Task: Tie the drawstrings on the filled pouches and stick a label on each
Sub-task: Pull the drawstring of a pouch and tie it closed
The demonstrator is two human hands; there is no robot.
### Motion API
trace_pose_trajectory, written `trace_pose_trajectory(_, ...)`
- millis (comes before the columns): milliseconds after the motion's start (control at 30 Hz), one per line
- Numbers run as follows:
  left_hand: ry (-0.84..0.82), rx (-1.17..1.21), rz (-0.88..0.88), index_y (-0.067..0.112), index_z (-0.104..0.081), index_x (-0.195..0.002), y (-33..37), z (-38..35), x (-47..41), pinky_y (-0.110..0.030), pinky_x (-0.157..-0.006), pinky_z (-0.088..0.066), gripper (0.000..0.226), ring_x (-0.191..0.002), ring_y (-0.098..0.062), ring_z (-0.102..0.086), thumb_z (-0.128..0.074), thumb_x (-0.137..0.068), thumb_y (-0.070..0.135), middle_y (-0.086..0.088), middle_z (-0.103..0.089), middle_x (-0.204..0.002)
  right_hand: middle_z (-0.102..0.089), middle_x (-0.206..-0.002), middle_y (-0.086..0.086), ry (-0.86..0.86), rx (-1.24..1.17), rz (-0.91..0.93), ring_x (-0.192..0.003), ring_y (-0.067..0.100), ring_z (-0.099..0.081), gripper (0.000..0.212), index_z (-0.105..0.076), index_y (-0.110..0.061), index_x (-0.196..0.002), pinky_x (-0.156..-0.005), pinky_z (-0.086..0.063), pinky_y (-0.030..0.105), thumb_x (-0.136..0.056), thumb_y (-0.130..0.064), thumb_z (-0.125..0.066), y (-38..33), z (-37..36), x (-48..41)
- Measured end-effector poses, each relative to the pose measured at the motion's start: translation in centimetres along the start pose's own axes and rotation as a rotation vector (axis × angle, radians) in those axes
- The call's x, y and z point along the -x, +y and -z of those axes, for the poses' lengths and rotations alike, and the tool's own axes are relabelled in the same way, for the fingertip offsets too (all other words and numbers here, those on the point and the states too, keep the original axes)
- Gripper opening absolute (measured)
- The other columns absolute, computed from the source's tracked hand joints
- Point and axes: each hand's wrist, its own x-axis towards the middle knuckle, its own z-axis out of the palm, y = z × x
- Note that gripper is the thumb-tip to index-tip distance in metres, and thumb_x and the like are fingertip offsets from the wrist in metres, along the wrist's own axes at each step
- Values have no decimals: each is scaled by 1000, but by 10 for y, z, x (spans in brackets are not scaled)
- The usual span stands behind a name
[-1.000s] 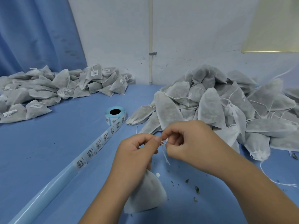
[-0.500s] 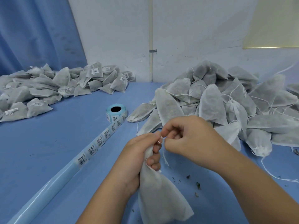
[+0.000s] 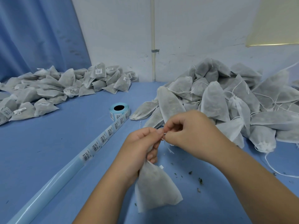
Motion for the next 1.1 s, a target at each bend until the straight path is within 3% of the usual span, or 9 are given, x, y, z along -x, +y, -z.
trace_pose_trajectory(133,141,-330,-116,25,-62,-58,1,3,0,-25,-49,-31,33,-44,-13,-35,-66,-91,23,10,-47,-51,-56,-49,-8,-138,-84,-108,-41,1,-44,12,-67,-13,-67,-44,-36,18,-73,-23,-65,7,2,-3)
trace_pose_trajectory(300,184,-391,-173,23,-65,-62,2,2,1,-25,-48,-34,26,-45,-15,-38,-69,-88,24,10,-52,-53,-61,-54,-6,-306,-323,-153,-49,5,-56,20,-67,-21,-57,-45,-39,15,-77,-20,-66,14,8,-7)
trace_pose_trajectory(400,210,-371,-190,25,-71,-68,2,-1,2,-23,-46,-35,18,-45,-12,-40,-71,-86,23,10,-59,-58,-60,-55,-4,-340,-372,-163,-52,8,-57,10,-68,-17,-63,-48,-40,18,-65,-26,-66,16,9,-9)
trace_pose_trajectory(500,218,-425,-245,30,-75,-73,2,-3,3,-9,-50,-36,16,-46,1,-48,-72,-85,21,15,-66,-64,-59,-56,-2,-359,-389,-177,-52,9,-56,21,-68,-12,-67,-48,-39,20,-55,-29,-63,19,9,-10)
trace_pose_trajectory(633,273,-629,-309,34,-72,-66,1,-3,3,-8,-59,-39,21,-60,7,-55,-71,-85,25,22,-67,-68,-58,-55,-3,-353,-361,-186,-51,9,-55,16,-68,-13,-67,-48,-38,21,-61,-28,-68,20,7,-10)
trace_pose_trajectory(733,293,-735,-299,33,-67,-65,1,-2,4,-9,-58,-39,24,-59,5,-52,-68,-88,29,23,-65,-71,-60,-56,-4,-314,-306,-192,-53,9,-55,13,-69,-12,-70,-51,-40,22,-72,-25,-71,20,6,-9)
trace_pose_trajectory(867,261,-660,-156,24,-66,-69,1,-2,2,-16,-51,-38,25,-45,-3,-42,-61,-92,31,7,-63,-64,-62,-57,-2,-274,-201,-204,-60,16,-50,17,-70,-14,-71,-59,-38,34,-73,-31,-69,18,8,-7)
trace_pose_trajectory(967,186,-482,-24,21,-61,-61,4,0,4,-28,-55,-38,35,-43,-11,-41,-59,-95,30,9,-49,-47,-62,-56,-2,-259,-187,-200,-60,20,-47,15,-70,-14,-70,-60,-38,36,-74,-28,-67,15,7,-6)
trace_pose_trajectory(1100,90,-73,107,11,-56,-65,7,0,5,-23,-43,-34,33,-39,-12,-32,-60,-94,25,-7,-38,-59,-60,-56,-2,-240,-186,-164,-53,13,-49,16,-67,-13,-65,-61,-38,36,-72,-28,-67,11,3,-3)
